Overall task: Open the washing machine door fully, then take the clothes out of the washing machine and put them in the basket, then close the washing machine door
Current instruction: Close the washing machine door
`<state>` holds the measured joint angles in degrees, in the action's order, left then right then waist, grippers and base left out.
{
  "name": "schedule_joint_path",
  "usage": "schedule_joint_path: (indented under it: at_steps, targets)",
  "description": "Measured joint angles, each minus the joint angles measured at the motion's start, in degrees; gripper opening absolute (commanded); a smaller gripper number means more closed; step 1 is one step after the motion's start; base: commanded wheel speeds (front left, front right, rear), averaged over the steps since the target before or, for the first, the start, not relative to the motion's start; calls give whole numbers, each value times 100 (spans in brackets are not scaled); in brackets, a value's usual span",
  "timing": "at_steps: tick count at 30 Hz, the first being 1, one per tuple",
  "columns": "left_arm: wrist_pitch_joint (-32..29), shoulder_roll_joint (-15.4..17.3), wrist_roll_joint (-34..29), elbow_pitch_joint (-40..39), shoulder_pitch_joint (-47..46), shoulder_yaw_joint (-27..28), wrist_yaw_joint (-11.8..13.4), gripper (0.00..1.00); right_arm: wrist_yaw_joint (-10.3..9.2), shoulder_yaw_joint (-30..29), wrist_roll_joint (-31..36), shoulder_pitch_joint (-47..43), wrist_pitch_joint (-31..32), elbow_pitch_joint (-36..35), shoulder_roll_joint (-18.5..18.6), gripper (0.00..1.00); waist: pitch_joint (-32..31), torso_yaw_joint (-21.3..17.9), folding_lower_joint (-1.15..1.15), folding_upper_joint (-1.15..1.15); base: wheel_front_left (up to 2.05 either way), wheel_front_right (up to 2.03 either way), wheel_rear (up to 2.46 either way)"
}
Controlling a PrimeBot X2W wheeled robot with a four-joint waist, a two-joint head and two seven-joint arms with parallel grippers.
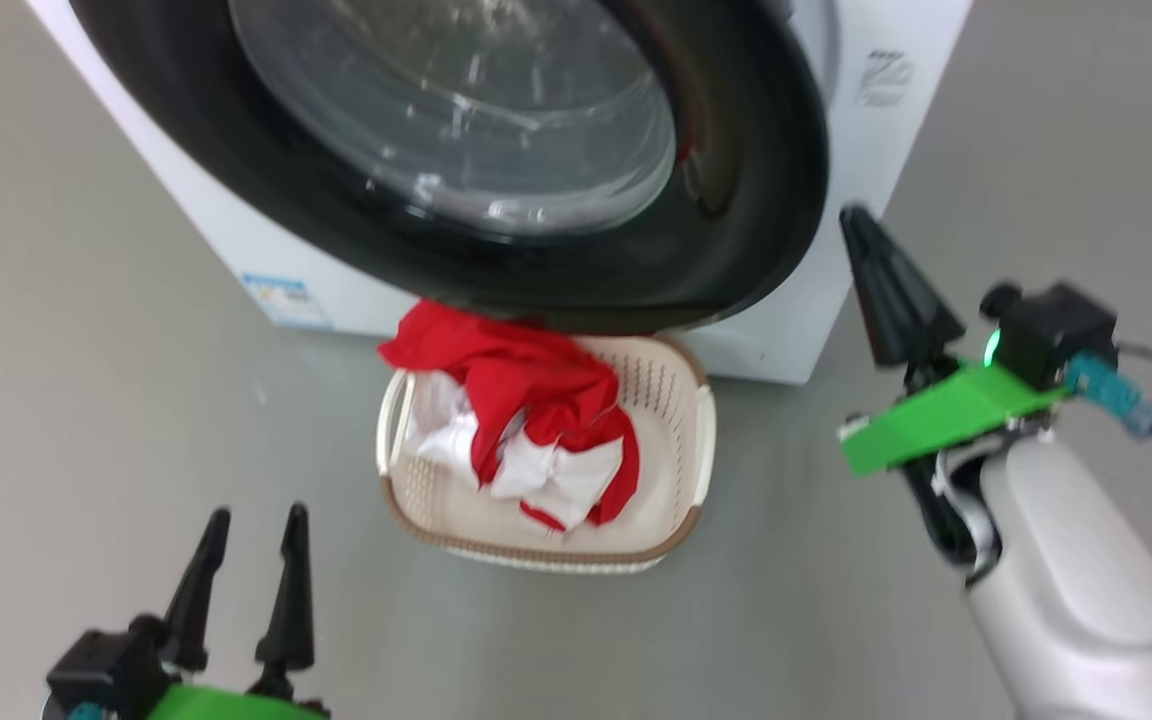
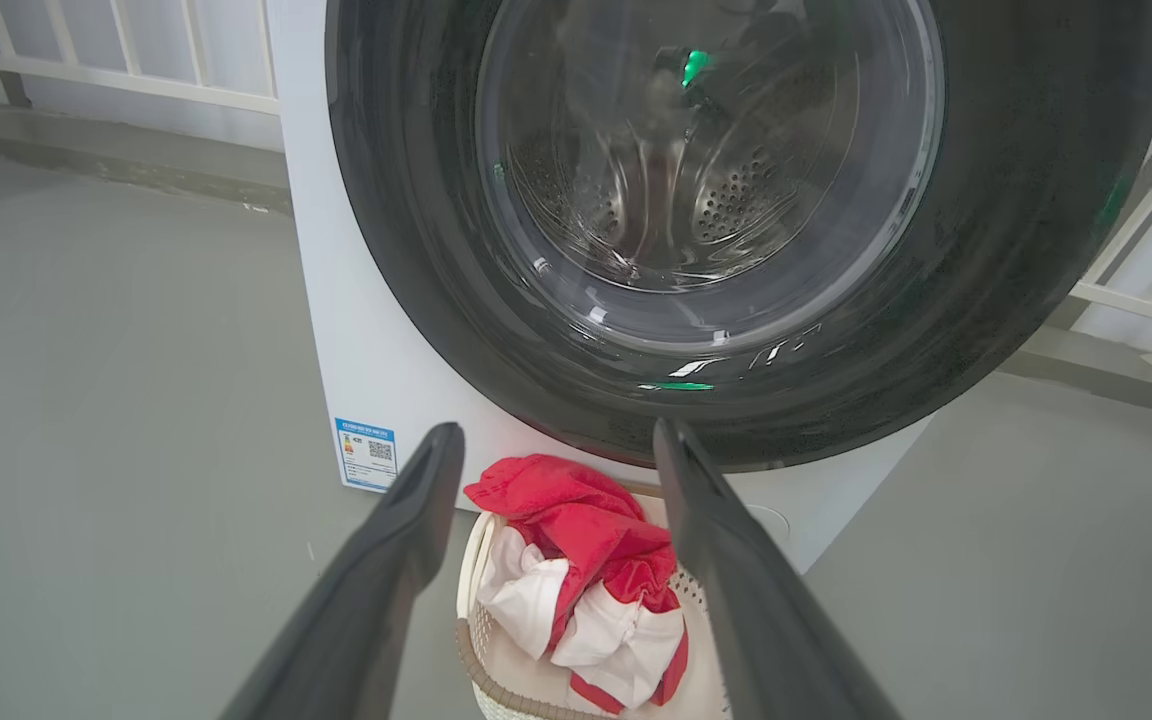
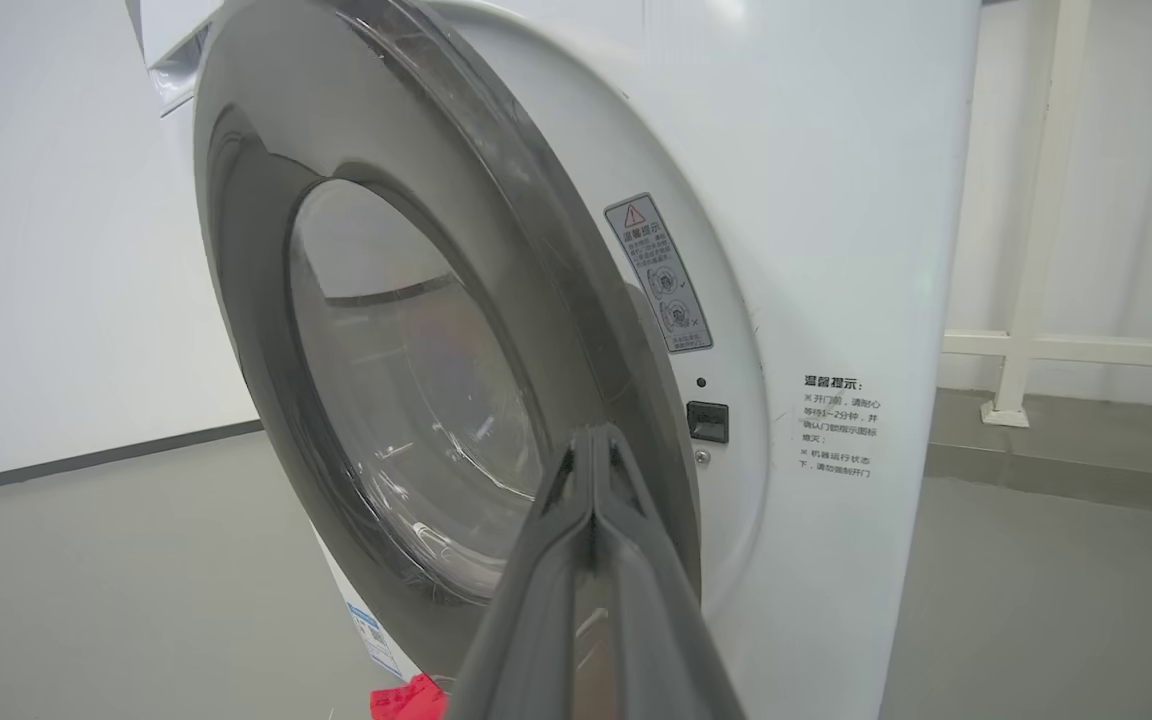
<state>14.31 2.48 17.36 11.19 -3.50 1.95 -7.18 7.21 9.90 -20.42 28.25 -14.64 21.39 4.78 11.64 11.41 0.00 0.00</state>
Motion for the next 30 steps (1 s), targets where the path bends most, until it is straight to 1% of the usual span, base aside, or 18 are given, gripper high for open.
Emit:
schedule_joint_path:
  at_steps: [9, 20, 26, 30]
  targets:
    - [0, -25, 153, 43, -410, -158, 0, 100, 0, -49, 26, 793, -1, 457, 92, 0, 571, 320, 0, 0, 0, 0, 0]
    - [0, -35, 310, 9, -622, -274, 0, 100, 1, -310, 26, 1328, -1, 587, 213, 0, 996, 646, 0, 0, 0, 0, 0]
    - [0, -52, 399, -34, -751, -354, 0, 100, 1, -476, 25, 1640, -1, 620, 220, 0, 1215, 779, 0, 0, 0, 0, 0]
    - [0, -56, 439, -58, -815, -383, -1, 100, 59, -593, 25, 1755, -7, 613, 185, 0, 1317, 852, 0, 0, 0, 0, 0]
